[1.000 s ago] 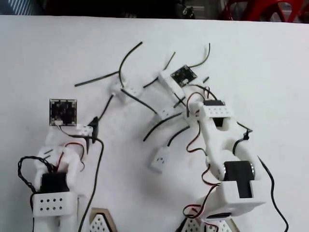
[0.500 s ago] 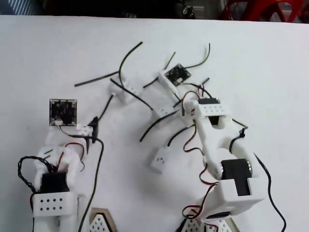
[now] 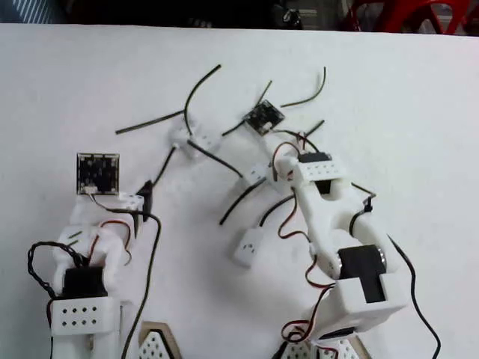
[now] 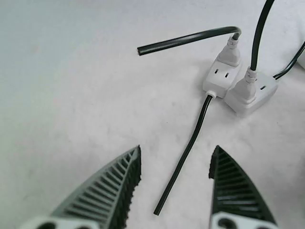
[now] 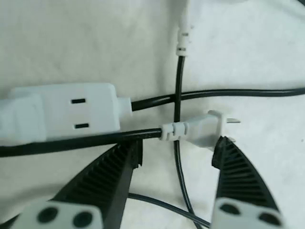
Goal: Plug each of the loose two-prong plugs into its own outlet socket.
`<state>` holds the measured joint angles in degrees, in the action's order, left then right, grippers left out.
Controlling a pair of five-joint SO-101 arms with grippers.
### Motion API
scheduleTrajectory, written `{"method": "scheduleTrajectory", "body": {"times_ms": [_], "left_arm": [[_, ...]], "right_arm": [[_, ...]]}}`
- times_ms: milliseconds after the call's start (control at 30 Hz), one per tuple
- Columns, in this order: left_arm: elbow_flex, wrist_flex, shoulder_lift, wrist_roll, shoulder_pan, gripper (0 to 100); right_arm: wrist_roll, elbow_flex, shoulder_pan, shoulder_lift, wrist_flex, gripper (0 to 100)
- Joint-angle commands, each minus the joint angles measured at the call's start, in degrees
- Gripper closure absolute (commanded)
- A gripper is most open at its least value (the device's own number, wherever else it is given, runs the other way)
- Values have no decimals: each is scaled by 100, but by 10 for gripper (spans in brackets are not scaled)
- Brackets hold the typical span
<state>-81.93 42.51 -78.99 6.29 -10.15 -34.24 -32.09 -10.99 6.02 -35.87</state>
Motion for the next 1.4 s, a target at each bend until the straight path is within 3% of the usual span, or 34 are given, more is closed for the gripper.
{"method": "scheduleTrajectory", "body": {"times_ms": [0, 300, 700, 867, 1000, 1167, 1367], "left_arm": [[18, -149, -84, 53, -40, 762], [18, -149, -84, 53, -40, 762], [26, -149, -84, 53, -40, 762], [26, -149, -84, 53, -40, 762], [26, -149, -84, 53, -40, 762], [18, -149, -84, 53, -40, 762], [18, -149, -84, 211, -40, 762]], "right_arm": [[-18, 281, -127, 119, 207, 767], [-26, 905, 101, 576, 215, 984], [-158, 914, 136, -699, -725, 974], [-440, 888, 22, -681, -822, 821], [-545, 897, -277, -681, -998, 795], [-545, 1002, -629, -277, -831, 794], [-545, 1776, -497, 734, -593, 797]]}}
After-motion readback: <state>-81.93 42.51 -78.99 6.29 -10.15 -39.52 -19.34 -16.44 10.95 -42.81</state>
